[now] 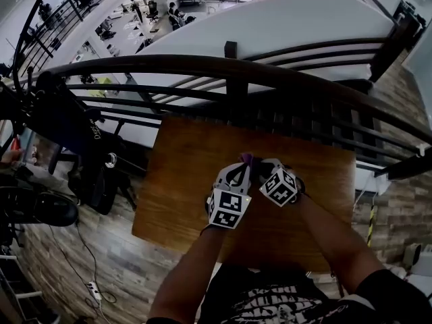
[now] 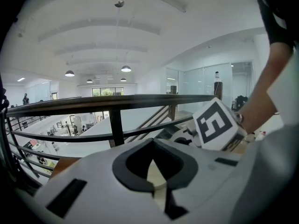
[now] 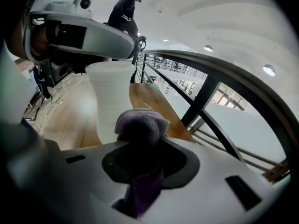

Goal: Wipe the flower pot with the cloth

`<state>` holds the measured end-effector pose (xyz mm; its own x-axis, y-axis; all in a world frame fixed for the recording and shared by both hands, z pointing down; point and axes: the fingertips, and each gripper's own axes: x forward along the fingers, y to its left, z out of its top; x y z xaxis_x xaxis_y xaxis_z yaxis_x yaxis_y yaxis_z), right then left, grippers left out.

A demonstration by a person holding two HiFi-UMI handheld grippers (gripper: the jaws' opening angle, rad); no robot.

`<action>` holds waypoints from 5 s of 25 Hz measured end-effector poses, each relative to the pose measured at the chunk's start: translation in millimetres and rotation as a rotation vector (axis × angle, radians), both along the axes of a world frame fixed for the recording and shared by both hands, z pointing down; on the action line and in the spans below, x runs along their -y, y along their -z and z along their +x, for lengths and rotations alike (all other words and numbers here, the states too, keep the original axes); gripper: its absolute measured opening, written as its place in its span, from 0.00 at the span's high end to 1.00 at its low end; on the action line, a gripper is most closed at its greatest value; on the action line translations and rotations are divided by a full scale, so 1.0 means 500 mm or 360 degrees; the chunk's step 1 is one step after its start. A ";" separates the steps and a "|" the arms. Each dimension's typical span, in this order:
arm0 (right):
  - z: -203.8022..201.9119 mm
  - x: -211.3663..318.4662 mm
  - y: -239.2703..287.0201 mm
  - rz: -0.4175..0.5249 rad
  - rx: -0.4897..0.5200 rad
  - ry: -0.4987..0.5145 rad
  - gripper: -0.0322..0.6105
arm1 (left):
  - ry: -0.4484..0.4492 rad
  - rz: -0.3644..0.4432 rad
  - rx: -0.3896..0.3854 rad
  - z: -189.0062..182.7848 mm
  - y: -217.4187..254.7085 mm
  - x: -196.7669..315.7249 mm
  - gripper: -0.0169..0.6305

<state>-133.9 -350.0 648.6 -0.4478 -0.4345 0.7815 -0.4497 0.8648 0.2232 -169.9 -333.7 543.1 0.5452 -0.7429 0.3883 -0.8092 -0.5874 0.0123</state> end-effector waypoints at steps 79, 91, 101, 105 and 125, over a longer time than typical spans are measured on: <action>-0.184 -0.246 -0.062 -0.0205 0.0195 0.0312 0.83 | -0.0114 -0.0045 0.0011 0.006 -0.004 -0.006 0.98; 0.009 -0.190 -0.058 -0.0130 0.0096 -0.0079 0.83 | -0.0205 -0.0013 0.0032 0.012 -0.012 -0.017 0.98; 0.085 -0.202 0.031 -0.0043 0.0199 -0.0257 0.83 | -0.0171 0.0055 -0.0044 0.010 0.055 -0.049 0.98; 0.116 -0.215 0.053 -0.0019 0.0246 -0.0271 0.83 | -0.0108 0.0112 -0.0104 0.019 0.098 -0.088 0.98; 0.587 -0.482 0.029 -0.0121 0.0365 -0.0592 0.83 | -0.0200 -0.0292 -0.0129 0.391 -0.092 -0.429 0.98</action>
<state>159.6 -108.9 633.9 -0.4375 -0.5439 0.7161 -0.7639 0.6450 0.0233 25.4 -119.2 589.0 0.6640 -0.5882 0.4616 -0.7218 -0.6654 0.1903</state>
